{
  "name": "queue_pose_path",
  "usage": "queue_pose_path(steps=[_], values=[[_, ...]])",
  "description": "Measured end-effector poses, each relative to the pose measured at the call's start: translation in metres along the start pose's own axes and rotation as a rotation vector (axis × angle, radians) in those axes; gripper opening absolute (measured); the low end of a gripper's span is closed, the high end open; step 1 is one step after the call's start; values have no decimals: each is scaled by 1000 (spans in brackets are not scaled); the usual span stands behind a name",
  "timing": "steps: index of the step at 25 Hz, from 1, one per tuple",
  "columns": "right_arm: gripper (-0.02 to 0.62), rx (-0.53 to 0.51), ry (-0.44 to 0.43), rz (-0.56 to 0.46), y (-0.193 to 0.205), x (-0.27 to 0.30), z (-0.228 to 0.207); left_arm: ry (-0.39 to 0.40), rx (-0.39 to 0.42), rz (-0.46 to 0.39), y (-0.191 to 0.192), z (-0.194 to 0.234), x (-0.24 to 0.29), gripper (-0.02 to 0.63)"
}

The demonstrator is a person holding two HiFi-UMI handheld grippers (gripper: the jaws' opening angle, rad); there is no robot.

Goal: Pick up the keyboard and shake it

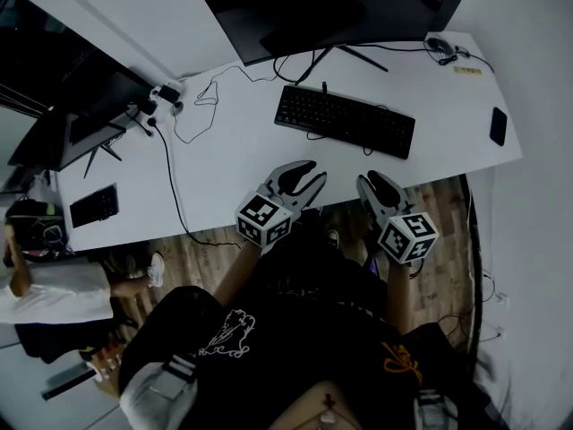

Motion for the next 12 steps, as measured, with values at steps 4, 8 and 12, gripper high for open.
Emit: queue_pose_path(steps=[4, 8, 12], values=[[95, 8, -40, 0, 18, -8, 16, -16, -13, 1, 13, -19, -27, 122], [74, 3, -66, 21, 34, -11, 33, -37, -18, -1, 21, -27, -54, 93], [51, -10, -79, 26, 41, -11, 48, -48, -13, -17, 23, -29, -73, 75]])
Point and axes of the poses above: the fingertips, and each gripper's own axes: x forward along the fingers, z to its left, y out of its underside, the point moved 9 cm from there along -x, backward along the fingers, and after that the axes turned 13 degrees about -y, right-handed, at the moved point
